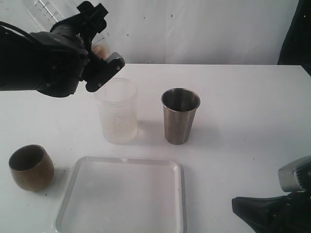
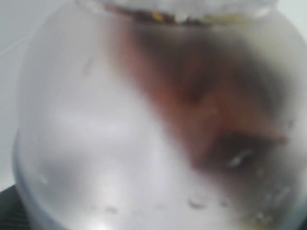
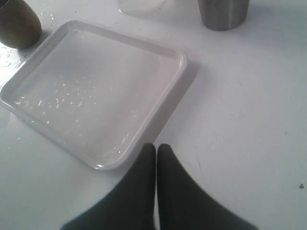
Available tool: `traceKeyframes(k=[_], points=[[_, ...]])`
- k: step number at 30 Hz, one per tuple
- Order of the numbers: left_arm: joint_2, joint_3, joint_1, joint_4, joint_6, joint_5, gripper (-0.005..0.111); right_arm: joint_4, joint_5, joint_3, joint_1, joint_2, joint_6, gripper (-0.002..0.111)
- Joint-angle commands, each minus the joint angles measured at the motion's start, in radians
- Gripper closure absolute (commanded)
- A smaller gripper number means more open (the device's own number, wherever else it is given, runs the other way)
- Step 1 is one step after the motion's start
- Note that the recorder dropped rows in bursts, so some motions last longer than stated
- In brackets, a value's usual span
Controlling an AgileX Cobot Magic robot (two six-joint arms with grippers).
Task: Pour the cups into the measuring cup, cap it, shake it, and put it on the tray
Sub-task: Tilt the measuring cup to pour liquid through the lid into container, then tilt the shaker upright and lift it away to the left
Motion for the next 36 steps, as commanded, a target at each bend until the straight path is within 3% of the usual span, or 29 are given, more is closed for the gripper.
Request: traceKeyframes(k=[1,16,19,24,29,33,36], points=[[-0.013,-0.012,-0.004,0.031,-0.002,0.034,0.107,0.0,-0.017,0.005,-0.008,-0.002,-0.011,0.108],[-0.013,-0.012,-0.004,0.031,-0.083,0.03,0.107,0.0,-0.017,0.005,-0.008,-0.002,-0.011,0.108],[-0.013,-0.012,-0.004,0.031,-0.257,0.023,0.107,0.0,-0.017,0.005,-0.008,-0.002,-0.011,0.108],[-0.013,-0.012,-0.004,0.031,-0.709,0.08,0.107,0.0,-0.017,0.005,-0.008,-0.002,-0.011,0.108],[-0.018,-0.012,0.009,-0.091,-1.044,0.11,0.107,0.0,-0.017,0.005,-0.008,-0.002,-0.011,0.108],[-0.054,-0.012,0.05,-0.302,-1.12,-0.025,0.107,0.0,-0.014,0.005,-0.008,-0.002,-0.011,0.108],[-0.099,-0.01,0.129,-0.491,-1.171,-0.19,0.107,0.0,-0.014,0.005,-0.008,-0.002,-0.011,0.108]])
